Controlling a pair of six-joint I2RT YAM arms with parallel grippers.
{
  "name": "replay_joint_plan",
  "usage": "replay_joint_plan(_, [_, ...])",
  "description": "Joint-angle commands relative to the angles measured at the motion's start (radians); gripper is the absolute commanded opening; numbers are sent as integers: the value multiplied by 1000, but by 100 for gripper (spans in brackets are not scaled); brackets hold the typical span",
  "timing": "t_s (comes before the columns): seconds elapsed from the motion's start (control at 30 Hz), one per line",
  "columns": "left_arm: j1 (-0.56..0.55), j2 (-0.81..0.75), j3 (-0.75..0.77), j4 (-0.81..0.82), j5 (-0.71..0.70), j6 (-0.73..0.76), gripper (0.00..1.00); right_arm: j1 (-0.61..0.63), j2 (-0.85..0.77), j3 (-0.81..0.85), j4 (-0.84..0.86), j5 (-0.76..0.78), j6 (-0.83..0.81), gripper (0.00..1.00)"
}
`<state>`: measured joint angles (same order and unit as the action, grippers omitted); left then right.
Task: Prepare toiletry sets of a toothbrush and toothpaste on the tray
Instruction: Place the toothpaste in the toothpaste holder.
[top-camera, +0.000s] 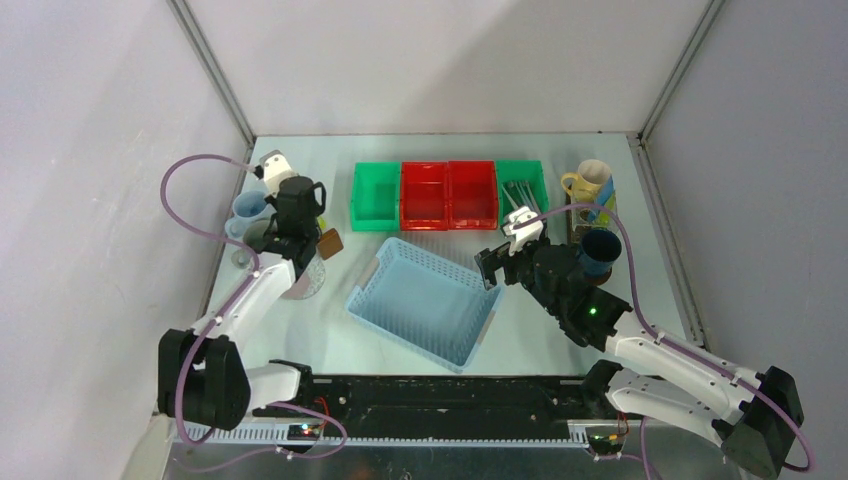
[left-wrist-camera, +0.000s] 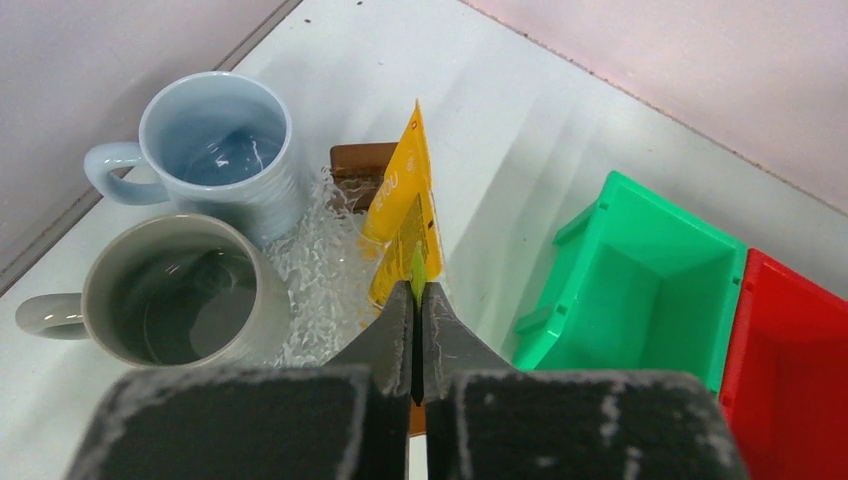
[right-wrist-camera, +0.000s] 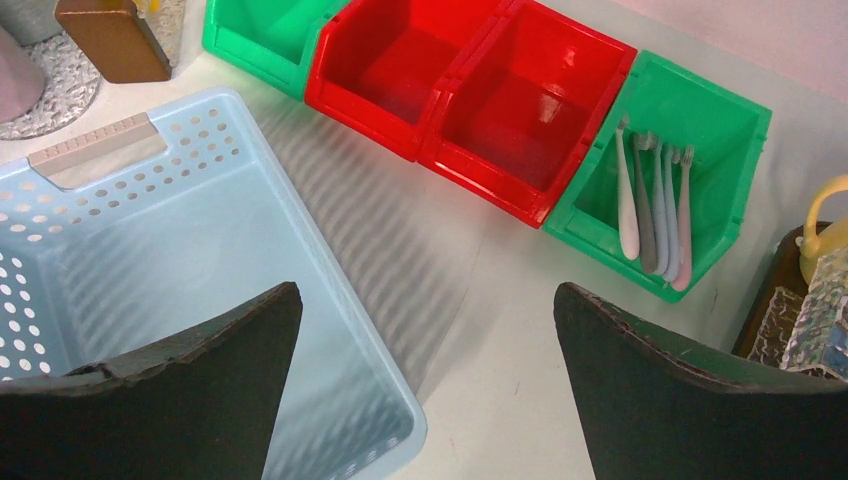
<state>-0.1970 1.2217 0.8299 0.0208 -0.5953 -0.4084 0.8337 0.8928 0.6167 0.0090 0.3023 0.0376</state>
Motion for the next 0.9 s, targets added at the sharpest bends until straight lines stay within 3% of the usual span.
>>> replay_joint_plan(0.0, [-8,-20,-4,102,-9,25,0,-4,-11,-3,12,5,8,99])
replay_joint_plan(0.87, [-10,68,33,5,-44,28,0,-5,-15,-13,18,4,10,99])
